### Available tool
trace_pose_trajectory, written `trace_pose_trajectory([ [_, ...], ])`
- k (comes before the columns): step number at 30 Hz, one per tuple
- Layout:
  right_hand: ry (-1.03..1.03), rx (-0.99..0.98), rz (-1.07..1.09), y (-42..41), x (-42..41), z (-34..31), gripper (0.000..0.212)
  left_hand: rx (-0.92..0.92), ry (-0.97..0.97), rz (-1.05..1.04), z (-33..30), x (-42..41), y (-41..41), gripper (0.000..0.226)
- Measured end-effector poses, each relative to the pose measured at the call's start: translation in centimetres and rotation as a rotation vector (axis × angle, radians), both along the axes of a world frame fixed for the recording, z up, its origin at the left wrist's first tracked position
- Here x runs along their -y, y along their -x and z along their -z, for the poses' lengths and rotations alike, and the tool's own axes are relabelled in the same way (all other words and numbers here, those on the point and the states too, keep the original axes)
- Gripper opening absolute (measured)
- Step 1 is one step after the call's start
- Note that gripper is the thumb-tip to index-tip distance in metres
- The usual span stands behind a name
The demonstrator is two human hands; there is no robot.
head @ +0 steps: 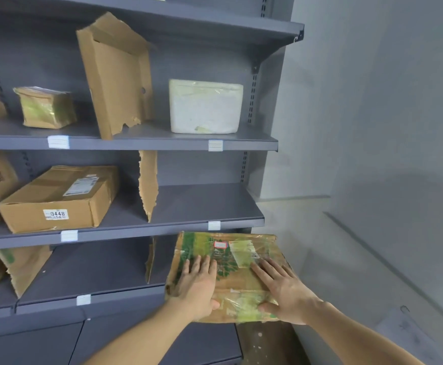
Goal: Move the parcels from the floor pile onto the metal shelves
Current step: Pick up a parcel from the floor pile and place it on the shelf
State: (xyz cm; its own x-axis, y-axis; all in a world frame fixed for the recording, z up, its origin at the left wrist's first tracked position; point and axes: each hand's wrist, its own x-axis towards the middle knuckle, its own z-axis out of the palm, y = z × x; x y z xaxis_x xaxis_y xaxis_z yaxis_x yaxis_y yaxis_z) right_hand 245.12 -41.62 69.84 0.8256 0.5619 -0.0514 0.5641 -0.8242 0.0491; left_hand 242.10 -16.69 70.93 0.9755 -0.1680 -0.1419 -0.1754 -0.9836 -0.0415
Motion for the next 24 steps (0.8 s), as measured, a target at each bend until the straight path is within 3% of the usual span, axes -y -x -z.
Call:
trace_pose_trajectory([
  [14,-0.065,0.149,-0.151,-10.9,-3.2,-6.6,0.096,0.230,-0.042,-0.125,-7.1,-2.6,-6.3,0.099],
  [24,-0.015,0.152,-0.097,-18.0,-7.3,-7.3,0.095,0.178,-0.031,-0.122,-7.5,-6.5,-14.2,0.097],
])
